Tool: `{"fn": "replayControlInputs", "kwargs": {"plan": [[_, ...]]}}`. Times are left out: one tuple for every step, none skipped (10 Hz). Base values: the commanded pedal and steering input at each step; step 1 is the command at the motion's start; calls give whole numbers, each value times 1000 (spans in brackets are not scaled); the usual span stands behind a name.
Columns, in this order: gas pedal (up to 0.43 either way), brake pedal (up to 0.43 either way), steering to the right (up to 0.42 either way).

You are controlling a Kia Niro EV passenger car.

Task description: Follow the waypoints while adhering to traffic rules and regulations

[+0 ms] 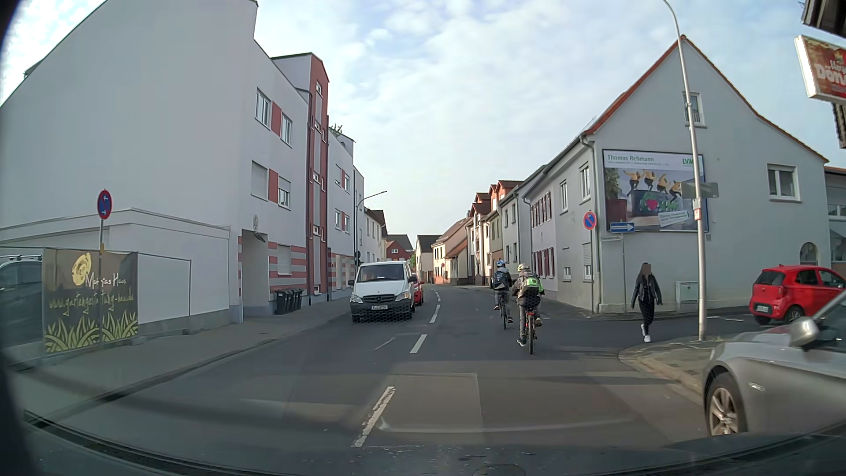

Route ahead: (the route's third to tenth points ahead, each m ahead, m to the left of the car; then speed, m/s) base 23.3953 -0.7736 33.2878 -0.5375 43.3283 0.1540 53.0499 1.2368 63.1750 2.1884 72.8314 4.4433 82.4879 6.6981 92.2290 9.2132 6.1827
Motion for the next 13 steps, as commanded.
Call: {"fn": "replayControlInputs", "kwargs": {"plan": [[118, 0, 18], [110, 0, 20], [98, 0, 20], [98, 0, 20], [98, 0, 20], [79, 0, 20], [67, 0, 19], [59, 0, 19], [59, 0, 17], [59, 0, 15], [59, 0, 14], [39, 0, 13], [20, 0, 13]]}}
